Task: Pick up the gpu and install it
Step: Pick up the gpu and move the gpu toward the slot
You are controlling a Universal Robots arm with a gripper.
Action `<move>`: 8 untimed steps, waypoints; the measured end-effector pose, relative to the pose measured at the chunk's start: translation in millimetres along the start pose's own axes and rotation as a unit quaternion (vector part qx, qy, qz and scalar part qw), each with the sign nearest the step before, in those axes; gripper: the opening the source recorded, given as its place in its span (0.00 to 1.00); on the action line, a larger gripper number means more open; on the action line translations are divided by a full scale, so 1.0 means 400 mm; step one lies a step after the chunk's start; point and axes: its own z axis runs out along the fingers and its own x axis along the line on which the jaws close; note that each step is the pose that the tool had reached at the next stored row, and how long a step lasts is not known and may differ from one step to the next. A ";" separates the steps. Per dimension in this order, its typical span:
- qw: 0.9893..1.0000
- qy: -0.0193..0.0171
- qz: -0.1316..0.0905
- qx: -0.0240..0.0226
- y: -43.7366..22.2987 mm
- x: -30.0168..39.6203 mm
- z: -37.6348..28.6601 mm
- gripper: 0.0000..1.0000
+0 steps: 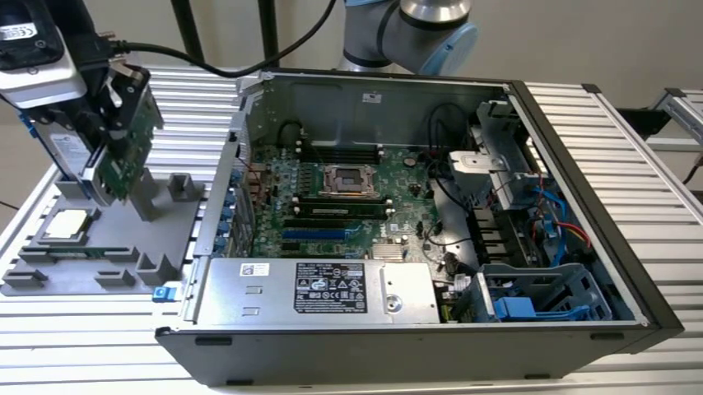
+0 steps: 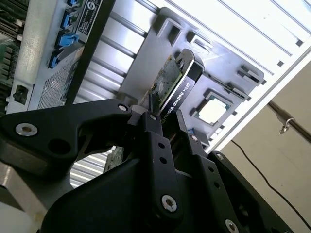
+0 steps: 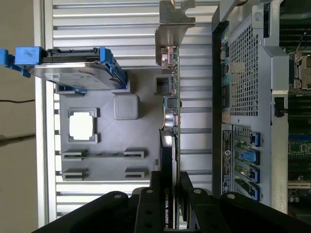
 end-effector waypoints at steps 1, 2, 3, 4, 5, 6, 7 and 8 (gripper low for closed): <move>1.000 0.000 0.000 0.000 0.000 0.000 -0.001 0.00; 1.000 0.000 0.000 0.000 0.000 0.000 -0.001 0.00; 1.000 0.000 0.000 0.000 0.000 0.000 -0.002 0.00; 1.000 0.000 0.000 0.000 0.000 0.000 -0.002 0.00; 1.000 0.000 0.000 0.000 0.000 0.000 -0.003 0.00; 1.000 0.000 0.000 0.000 0.000 0.000 -0.003 0.00; 1.000 0.000 0.000 0.000 0.000 0.000 -0.004 0.00; 1.000 0.000 0.000 0.000 0.000 0.000 -0.004 0.00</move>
